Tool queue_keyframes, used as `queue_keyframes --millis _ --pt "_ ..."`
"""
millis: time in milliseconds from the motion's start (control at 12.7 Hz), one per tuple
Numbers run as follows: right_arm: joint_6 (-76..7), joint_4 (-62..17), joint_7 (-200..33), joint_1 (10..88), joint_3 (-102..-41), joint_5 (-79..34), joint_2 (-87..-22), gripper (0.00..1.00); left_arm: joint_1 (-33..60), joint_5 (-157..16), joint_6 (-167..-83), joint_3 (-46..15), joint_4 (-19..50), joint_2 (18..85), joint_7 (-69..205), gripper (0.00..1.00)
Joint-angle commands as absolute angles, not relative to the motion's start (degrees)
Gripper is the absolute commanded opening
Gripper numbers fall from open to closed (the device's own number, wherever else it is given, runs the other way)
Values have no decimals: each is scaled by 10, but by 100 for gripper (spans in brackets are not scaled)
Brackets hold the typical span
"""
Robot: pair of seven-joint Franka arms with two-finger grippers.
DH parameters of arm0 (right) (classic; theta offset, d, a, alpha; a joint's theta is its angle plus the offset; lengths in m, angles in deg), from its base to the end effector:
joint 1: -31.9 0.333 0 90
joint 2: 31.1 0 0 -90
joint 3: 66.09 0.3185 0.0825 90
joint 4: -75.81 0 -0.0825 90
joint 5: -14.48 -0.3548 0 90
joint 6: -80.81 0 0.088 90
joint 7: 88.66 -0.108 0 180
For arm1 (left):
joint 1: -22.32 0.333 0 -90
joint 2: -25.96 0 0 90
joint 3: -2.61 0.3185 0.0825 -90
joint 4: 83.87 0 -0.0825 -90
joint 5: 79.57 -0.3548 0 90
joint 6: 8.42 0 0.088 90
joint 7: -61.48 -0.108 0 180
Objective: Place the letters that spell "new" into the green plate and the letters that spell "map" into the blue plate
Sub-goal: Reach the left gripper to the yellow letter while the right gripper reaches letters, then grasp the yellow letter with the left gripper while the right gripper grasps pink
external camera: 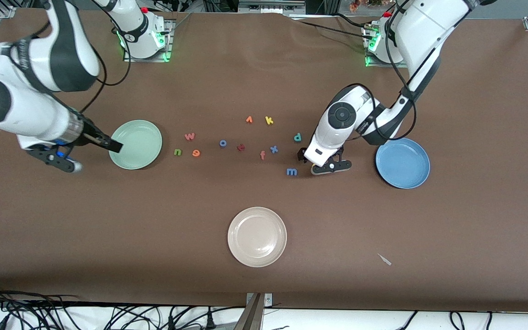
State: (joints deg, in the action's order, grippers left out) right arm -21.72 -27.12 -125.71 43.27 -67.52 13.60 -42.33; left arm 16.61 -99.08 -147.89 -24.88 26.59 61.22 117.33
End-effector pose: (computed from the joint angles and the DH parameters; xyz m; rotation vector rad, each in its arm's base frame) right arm 0.5560 0.0996 0.4359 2.9690 -0.7235 -0.2912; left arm 0.5138 -0.3163 0.2190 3.0963 0.3174 -0.0760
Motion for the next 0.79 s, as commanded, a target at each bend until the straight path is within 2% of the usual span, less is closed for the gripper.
queue_keyframes --millis 0,157,236,472,708 --pt "-249 -336 -1413 456 -664 143 -401 99 162 -1014 -1473 -248 220 654 1192 96" --pt "-293 -379 -1543 457 -640 144 -401 99 162 -1013 -1473 -248 211 661 1191 93" --pt "-326 -407 -1616 457 -614 144 -401 95 161 -1014 -1473 -248 211 662 1190 89" --pt "-436 -485 -1778 456 -571 145 -399 95 161 -1015 -1469 -247 211 667 1189 80" --pt "-511 -531 -1859 457 -559 145 -402 95 161 -1024 -1462 -248 214 667 1188 73"
